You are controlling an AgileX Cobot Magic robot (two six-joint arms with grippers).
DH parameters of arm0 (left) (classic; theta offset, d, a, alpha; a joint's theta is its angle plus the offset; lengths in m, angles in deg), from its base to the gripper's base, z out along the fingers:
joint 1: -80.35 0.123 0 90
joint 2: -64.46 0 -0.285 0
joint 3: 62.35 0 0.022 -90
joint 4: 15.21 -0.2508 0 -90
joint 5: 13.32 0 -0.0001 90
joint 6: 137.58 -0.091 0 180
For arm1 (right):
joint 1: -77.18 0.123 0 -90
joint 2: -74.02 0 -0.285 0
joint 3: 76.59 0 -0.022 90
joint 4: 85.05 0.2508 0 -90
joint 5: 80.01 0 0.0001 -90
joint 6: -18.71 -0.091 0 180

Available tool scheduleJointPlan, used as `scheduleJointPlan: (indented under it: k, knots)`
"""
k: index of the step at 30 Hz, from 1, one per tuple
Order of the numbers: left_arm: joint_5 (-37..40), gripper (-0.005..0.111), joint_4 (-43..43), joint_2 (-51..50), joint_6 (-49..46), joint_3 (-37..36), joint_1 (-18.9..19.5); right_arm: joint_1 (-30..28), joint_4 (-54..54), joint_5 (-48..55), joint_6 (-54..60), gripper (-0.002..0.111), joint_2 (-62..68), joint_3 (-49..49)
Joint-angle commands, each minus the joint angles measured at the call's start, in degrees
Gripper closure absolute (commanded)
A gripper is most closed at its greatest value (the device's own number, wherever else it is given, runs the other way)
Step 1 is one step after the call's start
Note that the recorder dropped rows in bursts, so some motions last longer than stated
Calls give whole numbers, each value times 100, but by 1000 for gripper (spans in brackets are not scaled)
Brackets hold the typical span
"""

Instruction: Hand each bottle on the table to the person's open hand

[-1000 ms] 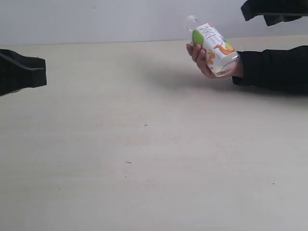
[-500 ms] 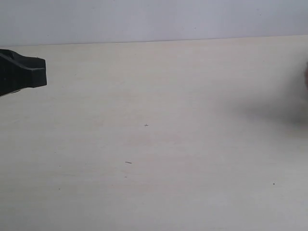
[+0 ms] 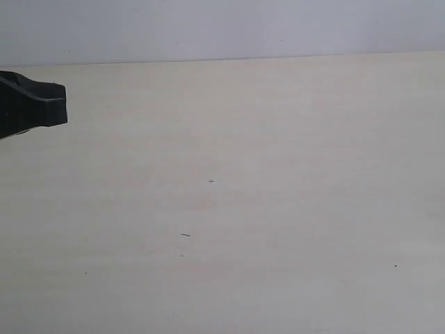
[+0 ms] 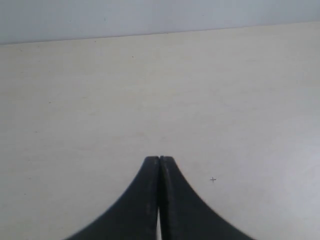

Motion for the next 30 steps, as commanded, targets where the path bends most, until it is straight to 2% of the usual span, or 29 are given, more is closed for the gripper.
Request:
scheduleJointPlan:
  k: [1,5,8,12,17,30]
  knots:
    - [-48,107,-13,33,32,-22,8,0,46,-19,19,108,-20,46]
    - [-48,107,-13,33,32,-22,8,0,-306,-434,500,108,-20,46]
    - [-48,107,-13,33,32,-22,8,0,-1109,-1057,644,108,-20,46]
    - [-48,107,-13,33,32,-22,8,-21,-2031,-1052,671,108,-20,316]
    - [-48,107,-13,33,32,-22,8,-853,-2006,-1064,463,108,-69,1307]
    - [-48,107,-13,33,32,-22,8,-869,-1914,-904,412,108,-69,1532]
